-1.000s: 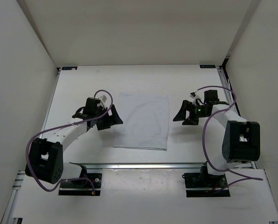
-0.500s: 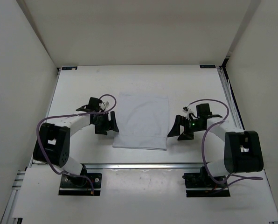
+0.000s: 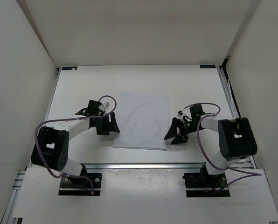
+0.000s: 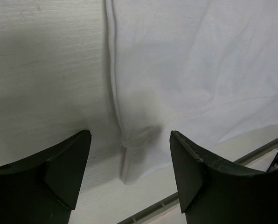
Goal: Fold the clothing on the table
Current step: Fold the skirt
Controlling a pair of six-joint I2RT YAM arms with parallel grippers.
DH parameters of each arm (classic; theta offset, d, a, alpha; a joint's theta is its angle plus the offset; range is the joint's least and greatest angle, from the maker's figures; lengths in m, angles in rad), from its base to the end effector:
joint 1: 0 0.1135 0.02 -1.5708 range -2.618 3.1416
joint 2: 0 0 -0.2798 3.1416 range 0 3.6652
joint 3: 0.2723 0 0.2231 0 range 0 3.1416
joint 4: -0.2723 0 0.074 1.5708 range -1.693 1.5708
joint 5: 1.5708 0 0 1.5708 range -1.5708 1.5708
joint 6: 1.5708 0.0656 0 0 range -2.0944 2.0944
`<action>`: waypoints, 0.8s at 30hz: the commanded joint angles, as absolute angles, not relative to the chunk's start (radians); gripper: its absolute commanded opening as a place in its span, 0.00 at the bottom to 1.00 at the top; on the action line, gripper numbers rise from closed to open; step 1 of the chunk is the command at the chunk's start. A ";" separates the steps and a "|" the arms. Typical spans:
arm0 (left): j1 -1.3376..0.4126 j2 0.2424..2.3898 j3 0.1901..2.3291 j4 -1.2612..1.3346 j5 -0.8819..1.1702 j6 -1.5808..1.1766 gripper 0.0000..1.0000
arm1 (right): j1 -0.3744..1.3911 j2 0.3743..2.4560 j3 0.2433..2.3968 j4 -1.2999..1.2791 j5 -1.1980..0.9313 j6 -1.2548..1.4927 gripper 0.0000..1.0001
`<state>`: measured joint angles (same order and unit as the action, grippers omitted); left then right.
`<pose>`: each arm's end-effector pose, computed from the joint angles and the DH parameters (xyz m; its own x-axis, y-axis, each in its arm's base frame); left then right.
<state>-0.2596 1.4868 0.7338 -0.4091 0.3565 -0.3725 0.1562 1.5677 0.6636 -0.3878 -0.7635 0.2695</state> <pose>0.2340 -0.0858 0.1648 -0.9624 -0.0973 -0.2536 0.0261 0.8962 -0.4429 0.2227 0.0810 0.1448 -0.9954 0.0380 -0.0884 -0.0367 0.6991 0.7140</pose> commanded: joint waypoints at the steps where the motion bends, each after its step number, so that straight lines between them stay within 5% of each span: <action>1: -0.262 1.482 0.669 -0.414 0.339 -0.354 0.80 | 0.178 1.646 0.673 -0.362 -0.742 0.241 0.74; 6: -0.270 1.473 0.603 -0.402 0.347 -0.324 0.79 | 0.245 1.589 0.650 -0.240 -0.694 0.256 0.74; 11: -0.287 1.411 0.528 -0.356 0.411 -0.371 0.67 | 0.299 1.581 0.641 -0.189 -0.663 0.273 0.73; 13: -0.305 1.394 0.509 -0.324 0.428 -0.394 0.33 | 0.285 1.629 0.658 -0.187 -0.664 0.282 0.73; 14: -0.316 1.397 0.500 -0.313 0.433 -0.403 0.26 | 0.281 1.635 0.655 -0.189 -0.673 0.282 0.72; 19: -0.319 1.439 0.506 -0.298 0.443 -0.422 0.28 | 0.291 1.669 0.680 -0.180 -0.647 0.259 0.70; 24: -0.318 1.450 0.534 -0.296 0.456 -0.429 0.12 | 0.293 1.671 0.692 -0.192 -0.638 0.258 0.35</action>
<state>-0.3099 1.4235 0.5438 -0.2504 0.4957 -0.4419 0.2913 1.6497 0.6827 -0.2077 -0.7429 0.2966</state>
